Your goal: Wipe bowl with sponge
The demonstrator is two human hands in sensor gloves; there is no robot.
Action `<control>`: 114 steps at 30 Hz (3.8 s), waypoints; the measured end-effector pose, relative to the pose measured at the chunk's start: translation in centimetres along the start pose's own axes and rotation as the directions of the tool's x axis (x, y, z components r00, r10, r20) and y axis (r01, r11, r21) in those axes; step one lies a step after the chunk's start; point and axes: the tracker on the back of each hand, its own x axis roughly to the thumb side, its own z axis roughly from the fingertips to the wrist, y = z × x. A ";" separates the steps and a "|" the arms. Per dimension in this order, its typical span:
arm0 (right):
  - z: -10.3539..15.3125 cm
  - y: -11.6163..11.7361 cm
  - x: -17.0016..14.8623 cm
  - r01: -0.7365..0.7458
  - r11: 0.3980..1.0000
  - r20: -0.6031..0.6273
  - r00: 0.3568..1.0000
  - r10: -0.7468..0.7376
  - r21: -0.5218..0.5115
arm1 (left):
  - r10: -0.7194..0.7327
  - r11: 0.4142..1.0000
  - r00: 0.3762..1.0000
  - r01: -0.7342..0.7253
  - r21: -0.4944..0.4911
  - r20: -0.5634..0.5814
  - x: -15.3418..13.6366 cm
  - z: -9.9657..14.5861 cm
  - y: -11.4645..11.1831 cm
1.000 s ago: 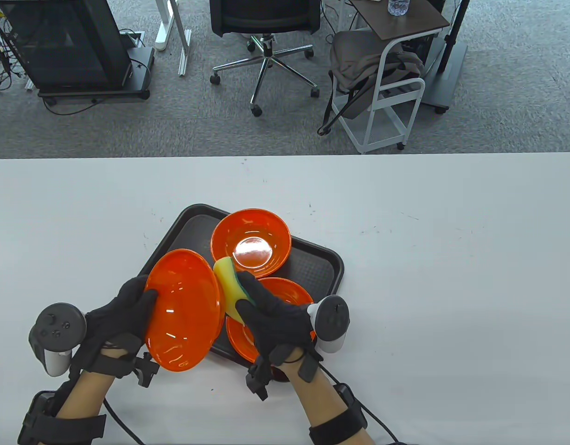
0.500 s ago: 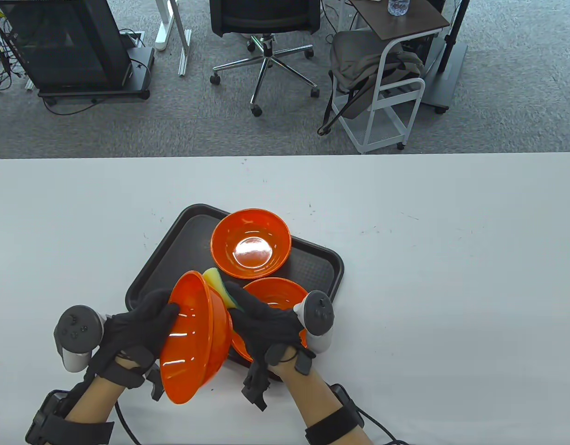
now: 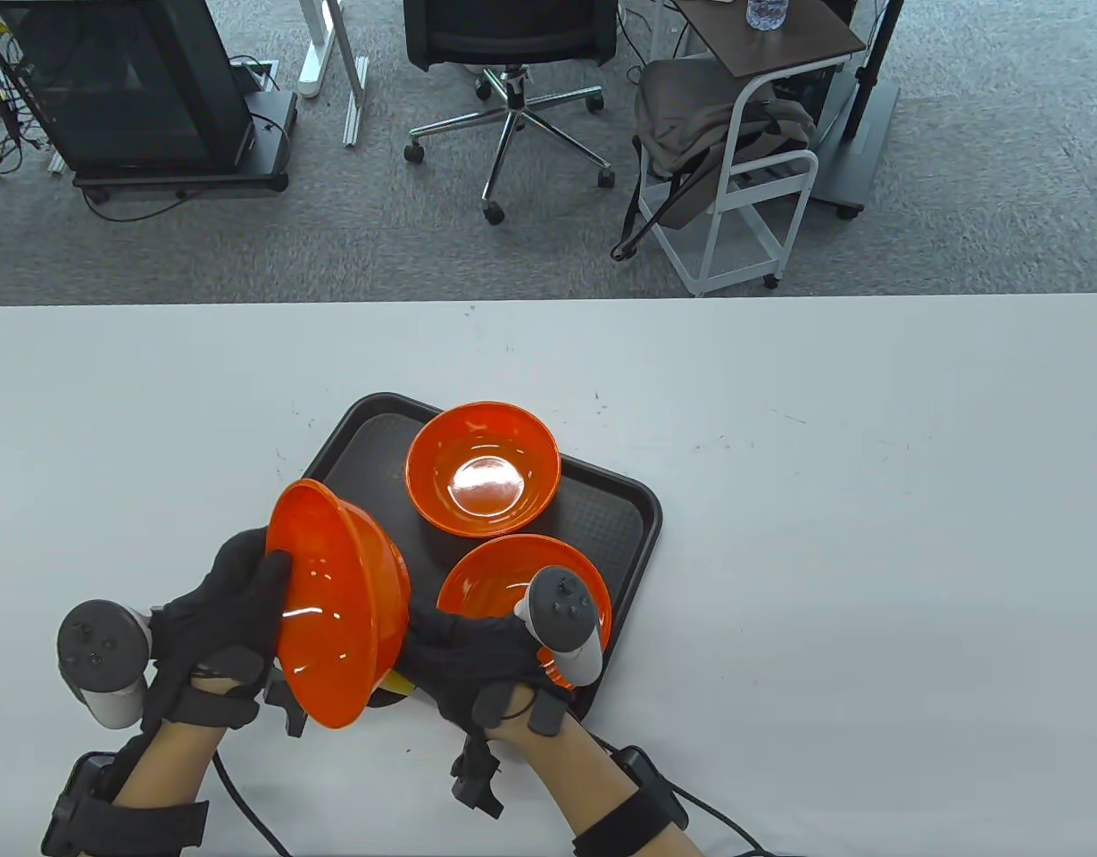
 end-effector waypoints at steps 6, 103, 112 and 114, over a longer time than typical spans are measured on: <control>0.3 -1.2 0.7 -0.008 0.999 0.036 0.999 0.010 -0.049 | -0.063 0.995 0.997 0.065 0.070 -0.035 -0.3 0.0 1.1; 1.7 -4.3 3.2 -0.287 0.904 0.105 0.937 0.334 -0.317 | -0.138 0.988 0.970 0.148 0.038 -0.199 -2.8 -0.1 1.6; 1.8 -4.3 3.2 -0.363 0.873 0.082 0.909 0.409 -0.326 | -0.085 0.993 0.975 0.100 0.062 -0.207 -3.2 -0.3 2.0; 1.8 -4.5 3.1 -0.374 0.871 0.067 0.907 0.415 -0.319 | -0.087 0.991 0.970 0.108 0.082 -0.228 -3.6 -0.4 2.5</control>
